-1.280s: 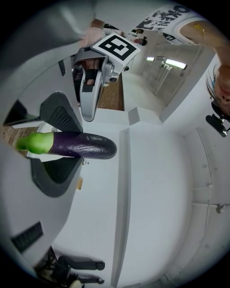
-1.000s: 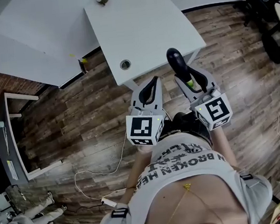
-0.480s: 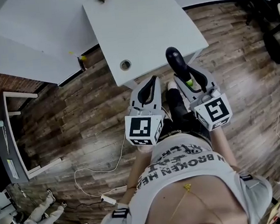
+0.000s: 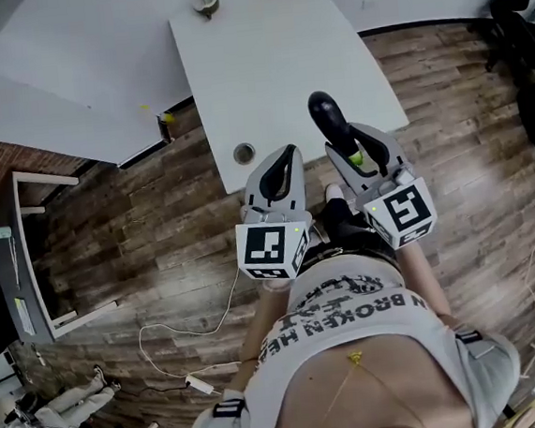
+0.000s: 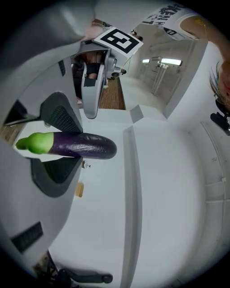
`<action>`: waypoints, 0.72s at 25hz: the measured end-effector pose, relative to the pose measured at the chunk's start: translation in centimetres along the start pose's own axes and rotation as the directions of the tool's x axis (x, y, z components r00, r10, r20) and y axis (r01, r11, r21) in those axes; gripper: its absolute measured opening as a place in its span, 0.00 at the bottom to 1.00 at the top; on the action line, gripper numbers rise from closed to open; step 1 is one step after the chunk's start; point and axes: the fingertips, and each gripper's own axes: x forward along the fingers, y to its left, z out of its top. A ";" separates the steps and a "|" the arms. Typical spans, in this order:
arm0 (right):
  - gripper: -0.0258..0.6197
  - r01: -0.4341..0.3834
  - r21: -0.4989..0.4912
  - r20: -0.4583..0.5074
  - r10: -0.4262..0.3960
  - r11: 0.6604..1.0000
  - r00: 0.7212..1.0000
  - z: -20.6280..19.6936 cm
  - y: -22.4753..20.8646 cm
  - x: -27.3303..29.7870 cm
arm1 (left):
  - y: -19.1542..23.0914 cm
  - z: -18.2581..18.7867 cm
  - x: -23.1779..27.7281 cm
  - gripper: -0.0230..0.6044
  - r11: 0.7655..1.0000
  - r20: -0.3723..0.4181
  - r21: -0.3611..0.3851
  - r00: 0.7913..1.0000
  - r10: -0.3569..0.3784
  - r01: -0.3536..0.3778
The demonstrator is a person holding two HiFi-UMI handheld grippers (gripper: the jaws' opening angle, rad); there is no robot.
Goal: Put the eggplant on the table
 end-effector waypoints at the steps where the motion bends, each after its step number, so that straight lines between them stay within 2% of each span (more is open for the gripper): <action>1: 0.30 -0.006 -0.001 -0.002 0.006 1.000 1.000 0.1 -0.6 0.5 | 0.2 0.4 0.7 0.05 1.000 0.011 -0.001 1.000 0.006 -0.006; 9: 0.30 -0.043 -0.013 -0.013 0.043 0.999 0.999 1.2 -3.9 3.8 | 1.9 1.8 4.5 0.05 0.998 0.000 0.012 0.998 0.055 -0.055; 18: 0.30 -0.087 -0.016 -0.002 0.087 0.996 0.996 1.2 -5.7 5.4 | 2.8 2.5 6.4 0.05 0.995 0.010 0.014 0.995 0.096 -0.096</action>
